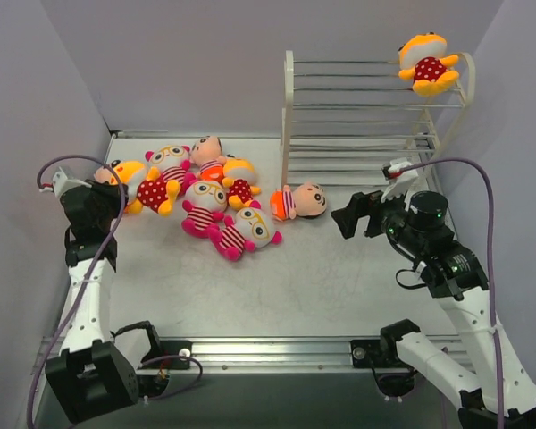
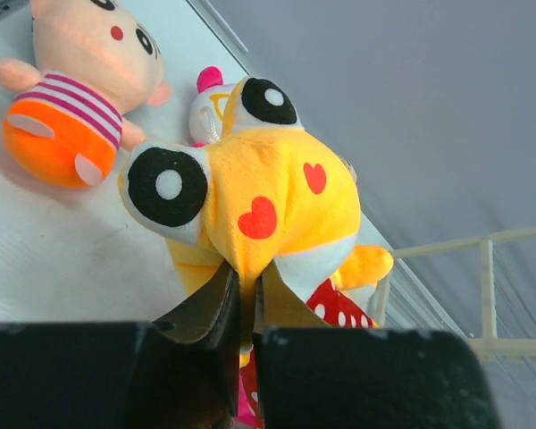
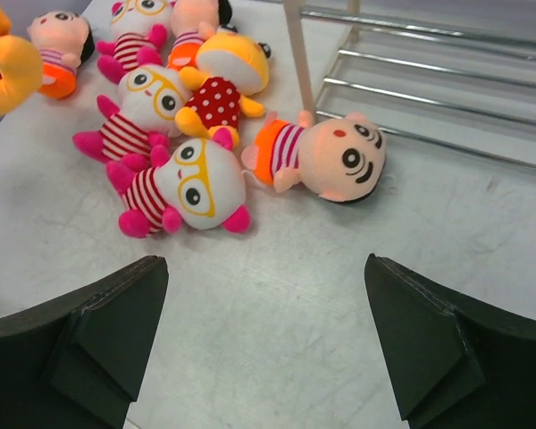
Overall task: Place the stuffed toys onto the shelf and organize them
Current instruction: Grab a stuffed toy with the left arm, then pass the stuffed toy from the left arm to the right
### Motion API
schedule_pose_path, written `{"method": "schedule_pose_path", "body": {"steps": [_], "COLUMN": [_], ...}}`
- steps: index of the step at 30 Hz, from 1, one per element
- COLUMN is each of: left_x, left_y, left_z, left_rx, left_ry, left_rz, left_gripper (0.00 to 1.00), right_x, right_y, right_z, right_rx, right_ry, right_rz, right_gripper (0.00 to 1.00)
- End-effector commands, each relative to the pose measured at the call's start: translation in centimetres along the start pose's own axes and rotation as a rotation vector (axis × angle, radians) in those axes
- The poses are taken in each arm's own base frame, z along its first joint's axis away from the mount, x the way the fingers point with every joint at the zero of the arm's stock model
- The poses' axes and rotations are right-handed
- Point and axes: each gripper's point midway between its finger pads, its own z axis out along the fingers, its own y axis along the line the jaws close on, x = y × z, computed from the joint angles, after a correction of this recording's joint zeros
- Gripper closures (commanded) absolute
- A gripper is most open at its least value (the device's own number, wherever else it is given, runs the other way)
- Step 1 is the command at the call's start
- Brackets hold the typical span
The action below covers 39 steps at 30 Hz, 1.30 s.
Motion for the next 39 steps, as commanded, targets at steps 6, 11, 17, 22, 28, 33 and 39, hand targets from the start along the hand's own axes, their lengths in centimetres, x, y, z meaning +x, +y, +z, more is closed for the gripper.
{"method": "schedule_pose_path", "body": {"steps": [6,11,17,22,28,33,39], "left_x": [1.7,2.3,5.4,6.5,6.8,7.0,7.0], "left_y": [-1.0,-3.5,-6.0,-6.6,-7.1,-7.4,-8.2], "left_z": [-6.2,-8.7,-11.4,-13.1,-14.0,-14.3,-14.8], "left_rx": [-0.112,-0.092,-0.022,0.003,0.024,0.036,0.064], "left_ry": [0.202,0.264,0.378,0.417,0.421,0.427,0.428], "left_rz": [0.169,0.274,0.346,0.377,0.379,0.38,0.363], "left_gripper": [0.98,0.98,0.98,0.98,0.98,0.98,0.98], "right_x": [1.9,3.9,6.5,7.7,8.2,7.6,8.3], "right_y": [7.5,11.8,18.8,22.6,26.9,30.6,32.5], "right_z": [3.0,4.5,5.3,6.0,6.5,6.0,6.9], "right_rx": [-0.187,-0.152,-0.185,-0.208,-0.263,-0.325,-0.34], "right_ry": [0.07,0.074,0.08,0.064,0.033,0.001,0.008], "right_rz": [0.012,-0.037,-0.141,-0.195,-0.238,-0.253,-0.264], "right_gripper": [0.03,0.03,0.05,0.08,0.11,0.14,0.18]}}
